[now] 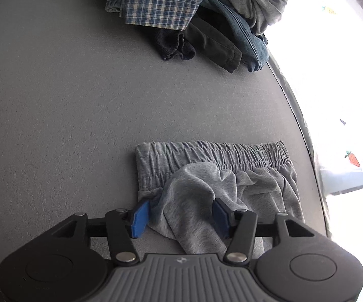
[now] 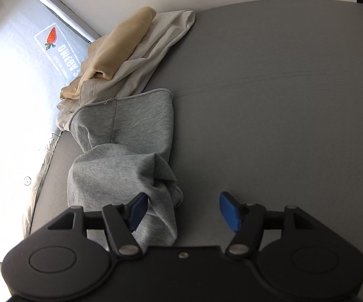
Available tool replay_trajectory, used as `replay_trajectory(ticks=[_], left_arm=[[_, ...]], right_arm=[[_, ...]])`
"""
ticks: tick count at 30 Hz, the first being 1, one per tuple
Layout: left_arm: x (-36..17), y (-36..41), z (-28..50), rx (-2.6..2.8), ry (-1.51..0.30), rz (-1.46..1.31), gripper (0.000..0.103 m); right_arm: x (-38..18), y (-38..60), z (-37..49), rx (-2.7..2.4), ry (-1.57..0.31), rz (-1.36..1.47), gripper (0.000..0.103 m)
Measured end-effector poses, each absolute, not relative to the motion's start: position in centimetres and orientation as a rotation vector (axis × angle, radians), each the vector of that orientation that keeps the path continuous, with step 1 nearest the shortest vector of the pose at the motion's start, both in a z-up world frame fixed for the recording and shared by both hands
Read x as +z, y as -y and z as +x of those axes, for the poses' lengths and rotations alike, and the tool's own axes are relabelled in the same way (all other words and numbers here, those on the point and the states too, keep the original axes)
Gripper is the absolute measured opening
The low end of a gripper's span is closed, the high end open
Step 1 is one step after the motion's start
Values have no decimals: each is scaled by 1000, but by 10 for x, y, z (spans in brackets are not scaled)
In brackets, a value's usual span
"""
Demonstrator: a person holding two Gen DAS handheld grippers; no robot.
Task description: Fold clothes
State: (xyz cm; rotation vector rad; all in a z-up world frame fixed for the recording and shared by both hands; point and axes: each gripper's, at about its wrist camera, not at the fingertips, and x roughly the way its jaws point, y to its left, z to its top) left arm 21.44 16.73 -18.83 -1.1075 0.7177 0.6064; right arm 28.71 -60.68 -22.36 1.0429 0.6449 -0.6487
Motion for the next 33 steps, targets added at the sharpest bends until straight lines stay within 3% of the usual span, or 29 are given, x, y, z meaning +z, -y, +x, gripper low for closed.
replay_trajectory(ticks=[6,10,19,21,23,25,26,27,33], left_arm=[[-185,-181,200,599,-581,-1255,65],[-170,-182,202,634,-531,-1205,65],[-162,-152,264,622,-799,-731,63],[-169,-149,269,629,-833,-688,52],[-175,-147,271,662,-856,-652,20],[-174,-150,269,652,-848,-664,5],[-173,-152,265,645,-827,-698,4],[-170,-153,262,641,-803,-722,4],[-127,-163,258,582,-650,-810,2]], right_arm=[[-231,618,275,-651,-561,1212,74],[-230,616,276,-650,-558,1210,74],[-224,610,290,-668,-613,1105,75],[-225,614,289,-671,-597,1135,78],[-226,616,291,-666,-596,1146,77],[-227,618,296,-616,-626,1123,51],[-228,620,298,-578,-636,1139,20],[-229,621,299,-546,-626,1179,7],[-190,618,310,-444,-482,1213,2]])
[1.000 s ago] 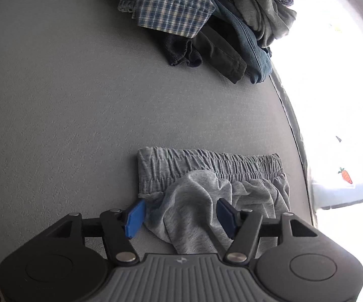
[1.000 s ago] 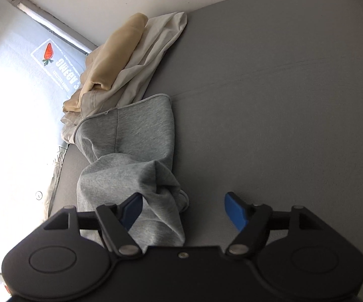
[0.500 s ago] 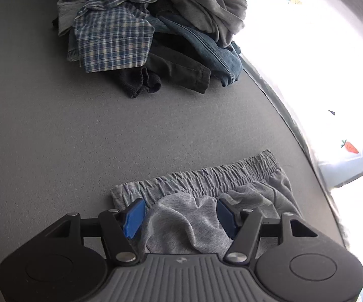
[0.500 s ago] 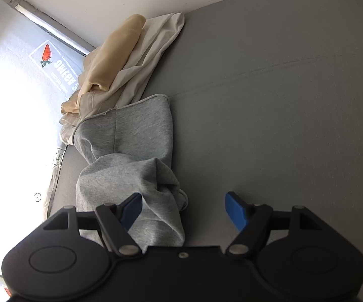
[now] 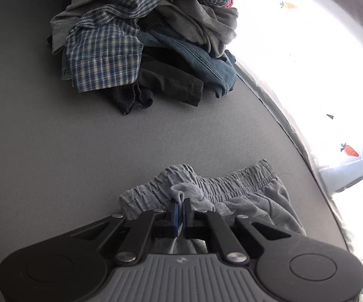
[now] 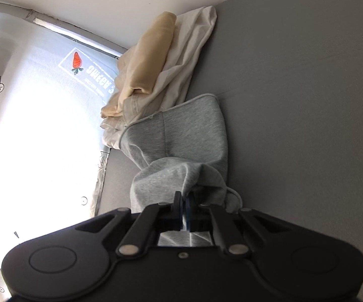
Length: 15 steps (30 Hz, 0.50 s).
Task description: Fold clothes
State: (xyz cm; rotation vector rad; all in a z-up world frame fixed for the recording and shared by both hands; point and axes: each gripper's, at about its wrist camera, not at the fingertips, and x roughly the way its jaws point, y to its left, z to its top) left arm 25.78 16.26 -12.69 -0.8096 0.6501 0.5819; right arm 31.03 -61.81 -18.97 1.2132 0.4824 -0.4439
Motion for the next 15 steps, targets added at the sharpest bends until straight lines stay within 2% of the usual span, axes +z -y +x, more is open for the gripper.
replay_trajectory(ticks=[3,9,15], left_arm=[[-97,-169,289,520,-605,-773,2],[-28,-181,406,417,-488,-665,1],[76,-194,476,297,-286,-666,1]], right_arm=[[-147,618,344,-381,-444,1121,2],[-59,608,465,-242,-367,1010,2],[43,586,524,-133,-142,955,2]])
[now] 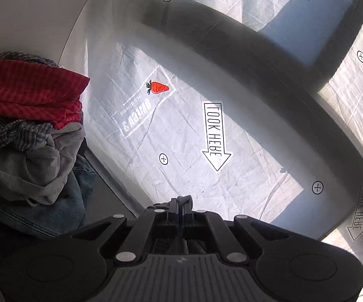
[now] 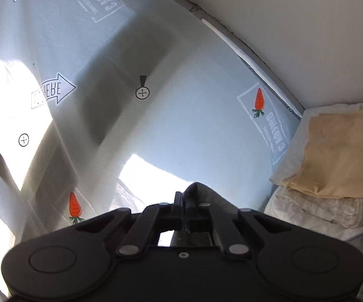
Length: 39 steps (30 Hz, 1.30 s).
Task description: Fold clothes
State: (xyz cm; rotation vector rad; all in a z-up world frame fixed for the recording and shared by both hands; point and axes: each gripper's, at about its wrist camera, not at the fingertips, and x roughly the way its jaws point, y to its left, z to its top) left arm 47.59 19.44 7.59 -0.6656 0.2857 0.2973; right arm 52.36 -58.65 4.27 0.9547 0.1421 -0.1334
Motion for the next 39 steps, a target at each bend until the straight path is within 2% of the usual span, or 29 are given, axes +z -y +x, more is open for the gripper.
replay_trajectory(ticks=[4,7,10,13,17,21,24,28,30,31,33,35,36,37,39], left_arm=[[125,-194,458,256,-163,-588,1],[120,-205,423,292,-133,-577,1],[85,-218,381,364,-201,-578,1],[28,-226,337,450,-318,-626,2],[-55,-226,279,595,-506,-680,2],[-123,-225,230,718,-659,-735,2],[-151,-223,212,745,-737,-711,2],[-157,-209,215,710,-808,-553,4],[-156,-202,219,709,-828,-500,8],[-155,-198,221,704,-837,-479,9],[-153,-188,222,678,-839,-441,19],[-148,-176,222,661,-826,-409,41],[-146,-170,222,654,-820,-394,46],[-144,-164,222,650,-815,-387,53],[-140,-152,221,639,-807,-387,61]], right_arm=[[88,586,497,-91,-22,891,2],[89,591,460,-89,-2,831,2],[63,594,412,-122,-47,771,2],[17,598,367,-172,-140,736,2],[-49,584,314,-282,-317,656,2],[-123,578,276,-436,-525,694,2],[-161,576,271,-478,-668,659,2],[-183,570,280,-521,-811,539,6],[-188,570,278,-543,-819,540,20],[-189,572,277,-550,-819,555,23],[-191,576,276,-568,-808,605,27],[-192,581,274,-579,-798,645,29],[-193,584,273,-584,-794,664,35],[-194,587,272,-589,-789,684,37],[-193,593,269,-599,-779,694,42]])
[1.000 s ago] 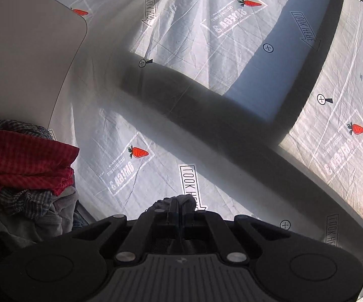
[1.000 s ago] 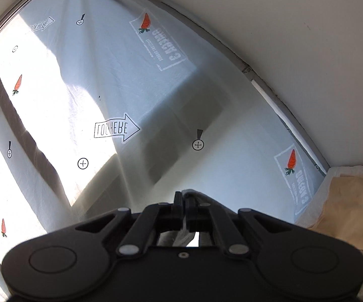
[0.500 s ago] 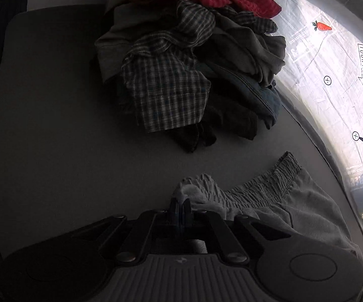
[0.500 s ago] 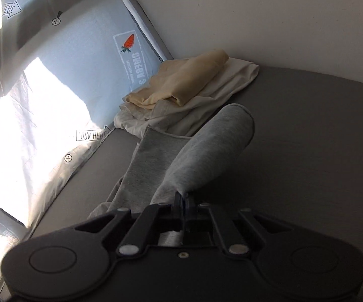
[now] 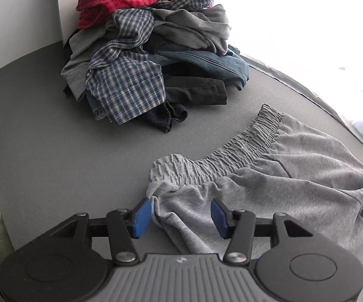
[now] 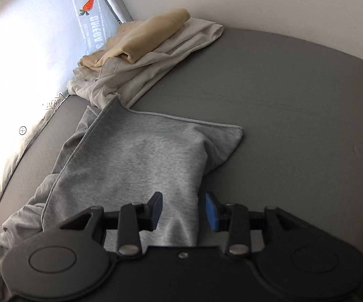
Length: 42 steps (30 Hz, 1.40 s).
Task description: Fold clothes
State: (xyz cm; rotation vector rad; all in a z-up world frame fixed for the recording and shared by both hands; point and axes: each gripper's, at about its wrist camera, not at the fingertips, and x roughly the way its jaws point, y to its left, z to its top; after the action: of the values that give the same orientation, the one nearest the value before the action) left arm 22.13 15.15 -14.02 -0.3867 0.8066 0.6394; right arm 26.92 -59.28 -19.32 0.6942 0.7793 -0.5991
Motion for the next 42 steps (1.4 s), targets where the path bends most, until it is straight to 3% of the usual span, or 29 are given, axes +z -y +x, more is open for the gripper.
replay_trajectory(ticks=[2,4,5,6,9,14,16,21,27,28,29,30,42], left_arm=[[-139,-136,220,602,-815,-403,82],[-140,-121,219,558,-827,-402,86],[-142,-112,219,536,-840,-383,86],[-144,-103,219,515,-855,-358,87],[-156,-77,222,477,-903,-294,93],[-184,-40,225,417,-1001,-230,95],[-191,-30,221,446,-992,-197,103],[-197,-28,215,495,-966,-237,103],[-198,-24,215,528,-932,-237,103],[-198,-24,214,536,-926,-242,103],[-198,-23,215,539,-923,-239,103],[-198,-23,215,539,-924,-236,103],[-199,-27,212,510,-911,-234,103]], right_arm=[[-193,598,265,-608,-762,681,50],[-193,605,259,-613,-740,672,65],[-193,608,257,-617,-737,669,81],[-194,612,256,-621,-731,662,90],[-197,623,253,-622,-724,645,101],[-203,646,256,-606,-710,705,102],[-205,656,260,-595,-697,734,98],[-213,680,277,-633,-724,774,61],[-215,694,287,-717,-720,917,56],[-216,697,286,-710,-715,962,45],[-219,701,285,-692,-709,1014,13],[-222,704,283,-673,-703,1065,4],[-164,725,241,-776,-493,825,1]])
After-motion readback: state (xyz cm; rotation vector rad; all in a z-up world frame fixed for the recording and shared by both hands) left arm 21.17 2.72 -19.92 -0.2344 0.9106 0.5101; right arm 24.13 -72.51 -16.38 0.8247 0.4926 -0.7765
